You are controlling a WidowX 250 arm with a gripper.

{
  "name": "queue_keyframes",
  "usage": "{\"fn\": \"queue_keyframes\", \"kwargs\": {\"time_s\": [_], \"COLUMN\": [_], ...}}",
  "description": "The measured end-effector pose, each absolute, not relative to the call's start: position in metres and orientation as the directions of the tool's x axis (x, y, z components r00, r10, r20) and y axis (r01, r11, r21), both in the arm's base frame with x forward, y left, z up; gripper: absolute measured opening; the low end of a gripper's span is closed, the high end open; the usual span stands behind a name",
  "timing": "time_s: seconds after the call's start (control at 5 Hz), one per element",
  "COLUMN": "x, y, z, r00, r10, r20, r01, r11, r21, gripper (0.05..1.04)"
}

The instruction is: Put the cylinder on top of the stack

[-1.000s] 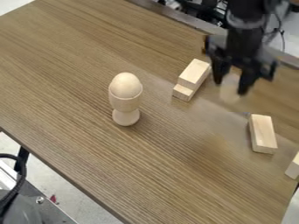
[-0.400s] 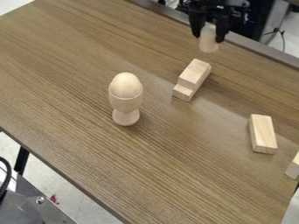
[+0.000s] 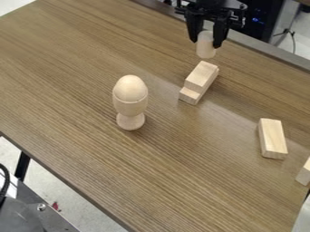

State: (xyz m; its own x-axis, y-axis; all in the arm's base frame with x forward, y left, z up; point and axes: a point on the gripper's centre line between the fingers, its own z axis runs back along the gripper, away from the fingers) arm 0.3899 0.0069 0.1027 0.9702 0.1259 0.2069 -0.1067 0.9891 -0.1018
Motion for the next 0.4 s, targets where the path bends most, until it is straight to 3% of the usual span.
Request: {"fn": "queue_keyframes", "kwargs": {"time_s": [0.4], "x": [0.3910], "y": [0.0047], "z": [0.0993], "r00": [0.972], "r10": [0.110], "r20": [0.206], "r01": [-0.093], "r11": [0.991], "r21": [-0.092], "gripper": [0.531]}}
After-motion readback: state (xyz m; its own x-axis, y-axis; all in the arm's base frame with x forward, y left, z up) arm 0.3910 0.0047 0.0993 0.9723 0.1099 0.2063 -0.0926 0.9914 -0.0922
